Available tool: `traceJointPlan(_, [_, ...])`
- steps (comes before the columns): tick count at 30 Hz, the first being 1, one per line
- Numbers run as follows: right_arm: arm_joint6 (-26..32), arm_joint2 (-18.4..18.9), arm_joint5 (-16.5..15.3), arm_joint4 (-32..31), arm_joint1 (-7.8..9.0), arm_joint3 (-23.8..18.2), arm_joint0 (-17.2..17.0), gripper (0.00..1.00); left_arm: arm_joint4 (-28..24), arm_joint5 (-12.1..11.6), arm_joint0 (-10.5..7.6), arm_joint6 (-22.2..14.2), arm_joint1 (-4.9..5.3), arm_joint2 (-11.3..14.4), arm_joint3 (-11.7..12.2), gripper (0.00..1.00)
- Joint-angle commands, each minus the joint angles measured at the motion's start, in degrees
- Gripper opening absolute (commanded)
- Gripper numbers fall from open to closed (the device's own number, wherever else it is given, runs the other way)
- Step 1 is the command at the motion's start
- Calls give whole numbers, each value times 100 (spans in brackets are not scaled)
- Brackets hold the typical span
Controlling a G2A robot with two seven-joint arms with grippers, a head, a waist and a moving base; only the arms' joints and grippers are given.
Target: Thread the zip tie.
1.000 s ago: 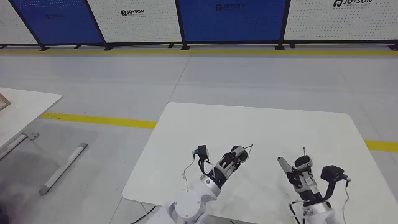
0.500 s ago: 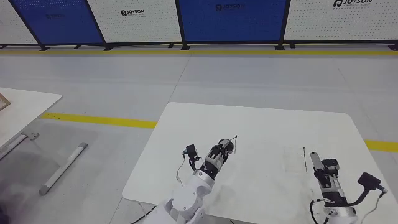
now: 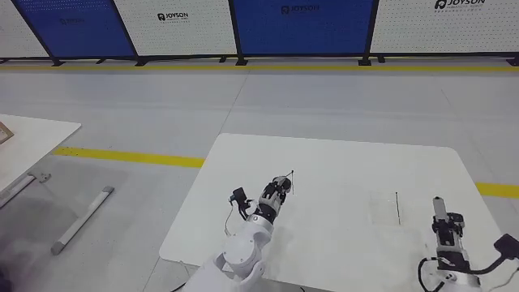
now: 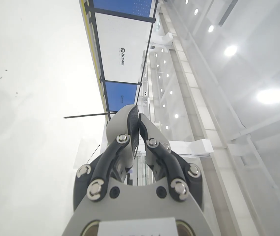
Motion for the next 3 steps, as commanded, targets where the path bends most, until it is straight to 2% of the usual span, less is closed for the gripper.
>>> traceJointPlan(1, [14, -2, -3, -5, 1, 0, 1, 100, 1, 3, 1, -4, 1, 0, -3, 0])
traceJointPlan(3, [14, -2, -3, -5, 1, 0, 1, 100, 1, 3, 1, -4, 1, 0, -3, 0])
